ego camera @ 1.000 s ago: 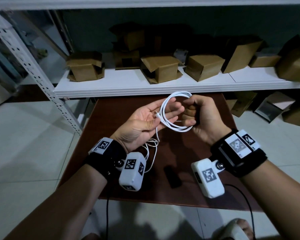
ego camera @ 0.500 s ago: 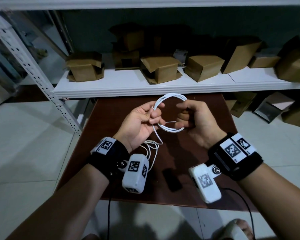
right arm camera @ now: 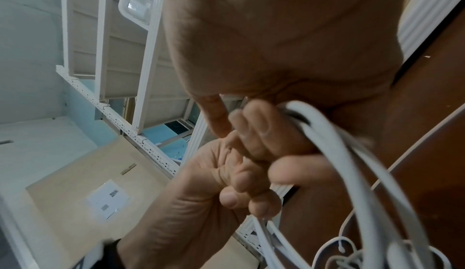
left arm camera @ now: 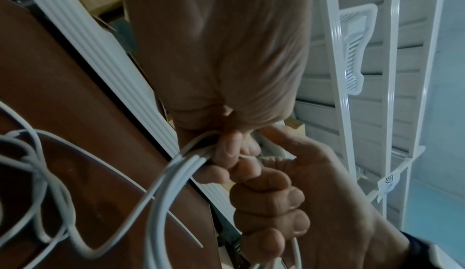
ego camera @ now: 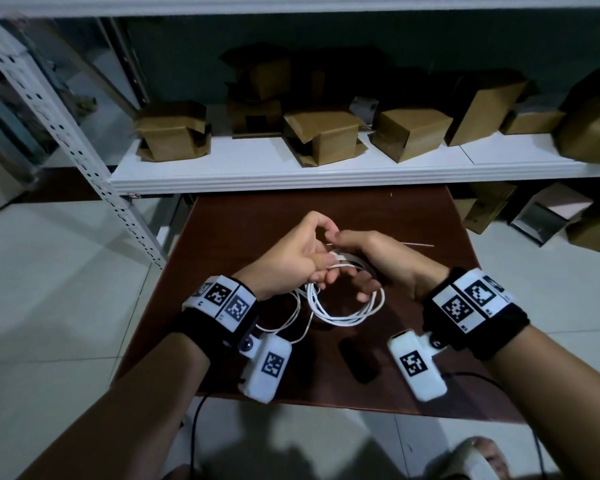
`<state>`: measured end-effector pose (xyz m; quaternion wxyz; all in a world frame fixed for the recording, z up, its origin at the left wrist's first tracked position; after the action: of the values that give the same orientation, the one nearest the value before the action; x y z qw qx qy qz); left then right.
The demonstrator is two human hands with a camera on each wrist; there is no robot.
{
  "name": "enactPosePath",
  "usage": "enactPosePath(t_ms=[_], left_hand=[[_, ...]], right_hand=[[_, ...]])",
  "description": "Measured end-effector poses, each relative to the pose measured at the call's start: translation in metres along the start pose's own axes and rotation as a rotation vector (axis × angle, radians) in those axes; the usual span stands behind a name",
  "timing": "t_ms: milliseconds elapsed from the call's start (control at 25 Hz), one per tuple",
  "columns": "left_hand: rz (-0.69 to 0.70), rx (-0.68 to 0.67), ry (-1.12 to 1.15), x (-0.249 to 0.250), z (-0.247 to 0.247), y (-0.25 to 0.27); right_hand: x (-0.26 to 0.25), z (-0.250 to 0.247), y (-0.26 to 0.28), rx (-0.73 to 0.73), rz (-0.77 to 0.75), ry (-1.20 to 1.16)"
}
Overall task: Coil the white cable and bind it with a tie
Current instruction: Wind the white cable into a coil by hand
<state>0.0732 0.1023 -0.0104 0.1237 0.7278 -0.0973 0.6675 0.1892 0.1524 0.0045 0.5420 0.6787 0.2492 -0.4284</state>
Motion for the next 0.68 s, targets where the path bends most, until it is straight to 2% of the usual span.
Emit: enactPosePath(t_ms=[120,360,520,600,680], left_hand=[[0.009,-0.037,0.011,0.0,0.002,0.001],[0.036,0.075,0.03,0.009,-0.006,-0.001],[0.036,0.091,0.311,0.008,-0.005,0.002],[0.072,0.095,0.48,0.013,-0.004,0.002],[0.083,0.115,0.545,0.016,-0.003,0.001]], right_hand=[[0.0,-0.001,-0.002,0.068,-0.015,0.064],[-0.01,-0.007,-0.002,0.21,-0.203,-0.213],[-0.021,-0.021,0.005,0.243,-0.313,-0.424],[-0.023,-0.021,0.006,0.216,-0.328,-0.472],[-0.024,-0.017,0.005,0.16,-0.332,-0.507]])
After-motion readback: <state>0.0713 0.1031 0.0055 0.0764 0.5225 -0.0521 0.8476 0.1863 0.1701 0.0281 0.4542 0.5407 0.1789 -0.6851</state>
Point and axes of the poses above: each hand's wrist, its own y-axis away from the middle knuckle, its own z-axis out of the palm, x = y × z, the point moved 6 cm from there along -y, towards the middle knuckle, and after that the axes turned 14 degrees about -x, right-handed, at the moved point
